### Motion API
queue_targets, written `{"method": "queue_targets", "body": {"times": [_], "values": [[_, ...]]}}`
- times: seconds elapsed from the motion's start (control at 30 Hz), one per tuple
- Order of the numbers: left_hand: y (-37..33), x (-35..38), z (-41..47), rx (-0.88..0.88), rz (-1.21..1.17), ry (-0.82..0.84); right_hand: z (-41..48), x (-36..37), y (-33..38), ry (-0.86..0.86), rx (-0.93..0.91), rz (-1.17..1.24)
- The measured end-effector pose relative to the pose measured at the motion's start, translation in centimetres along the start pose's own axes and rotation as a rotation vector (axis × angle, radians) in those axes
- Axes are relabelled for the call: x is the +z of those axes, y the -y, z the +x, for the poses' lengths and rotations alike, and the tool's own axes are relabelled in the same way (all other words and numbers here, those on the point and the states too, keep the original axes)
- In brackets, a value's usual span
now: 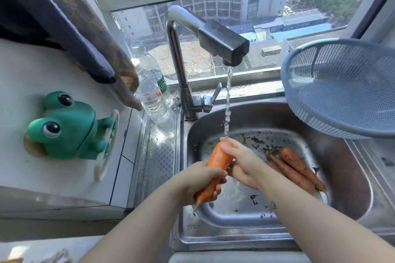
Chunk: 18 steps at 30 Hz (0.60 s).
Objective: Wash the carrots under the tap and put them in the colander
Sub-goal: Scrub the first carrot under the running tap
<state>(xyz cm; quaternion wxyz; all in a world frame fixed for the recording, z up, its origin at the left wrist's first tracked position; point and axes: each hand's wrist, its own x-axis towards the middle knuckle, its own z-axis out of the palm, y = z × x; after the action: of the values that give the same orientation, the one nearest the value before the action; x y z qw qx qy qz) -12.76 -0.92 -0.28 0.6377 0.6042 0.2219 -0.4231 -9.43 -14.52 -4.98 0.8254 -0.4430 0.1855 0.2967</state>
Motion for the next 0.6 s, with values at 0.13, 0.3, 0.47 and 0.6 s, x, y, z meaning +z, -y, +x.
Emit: {"method": "queue_targets", "body": {"times": [0.13,0.3,0.47,0.6], "values": [[0.3,-0.5,0.0,-0.004,0.005,-0.001,-0.3,-0.4,0.3,0.057,0.063,0.055],[0.1,-0.7,-0.2,-0.004,0.005,0.012,-0.7,-0.7,0.8,0.111,0.066,0.026],[-0.1,-0.2,-0.3,0.053,0.104,-0.020,-0.2,0.7,0.5,-0.071,0.002,-0.102],[-0.2,-1.0,-0.7,-0.002,-0.017,0.011,-0.9,-0.3,1.4,0.112,0.071,0.001]]}}
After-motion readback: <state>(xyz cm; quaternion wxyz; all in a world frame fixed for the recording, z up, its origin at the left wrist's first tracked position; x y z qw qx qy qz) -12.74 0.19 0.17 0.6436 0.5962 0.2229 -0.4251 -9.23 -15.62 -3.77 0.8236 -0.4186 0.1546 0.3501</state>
